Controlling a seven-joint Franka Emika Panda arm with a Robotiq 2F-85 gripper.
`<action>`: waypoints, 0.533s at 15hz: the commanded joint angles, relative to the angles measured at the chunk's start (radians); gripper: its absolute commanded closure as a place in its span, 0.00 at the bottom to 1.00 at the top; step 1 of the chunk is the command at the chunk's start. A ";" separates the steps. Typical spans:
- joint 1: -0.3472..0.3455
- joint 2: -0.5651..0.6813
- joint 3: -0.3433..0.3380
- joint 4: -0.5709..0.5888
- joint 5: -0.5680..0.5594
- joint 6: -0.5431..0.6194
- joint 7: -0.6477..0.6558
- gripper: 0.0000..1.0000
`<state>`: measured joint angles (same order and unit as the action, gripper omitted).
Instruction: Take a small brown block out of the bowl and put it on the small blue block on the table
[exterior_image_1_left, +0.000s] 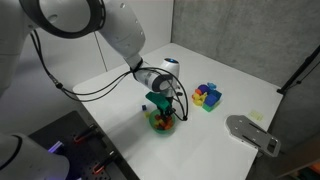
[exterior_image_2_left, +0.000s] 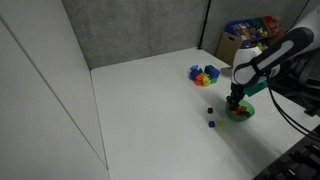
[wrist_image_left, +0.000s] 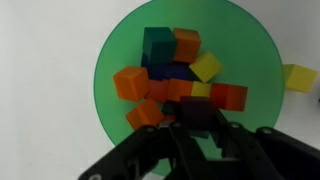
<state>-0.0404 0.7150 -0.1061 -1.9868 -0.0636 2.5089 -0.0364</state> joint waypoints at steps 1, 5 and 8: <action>0.025 -0.061 0.000 0.012 -0.022 -0.086 0.029 0.88; 0.061 -0.095 0.005 0.037 -0.036 -0.154 0.050 0.88; 0.090 -0.094 0.018 0.062 -0.038 -0.176 0.070 0.88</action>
<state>0.0307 0.6297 -0.1012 -1.9522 -0.0739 2.3767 -0.0152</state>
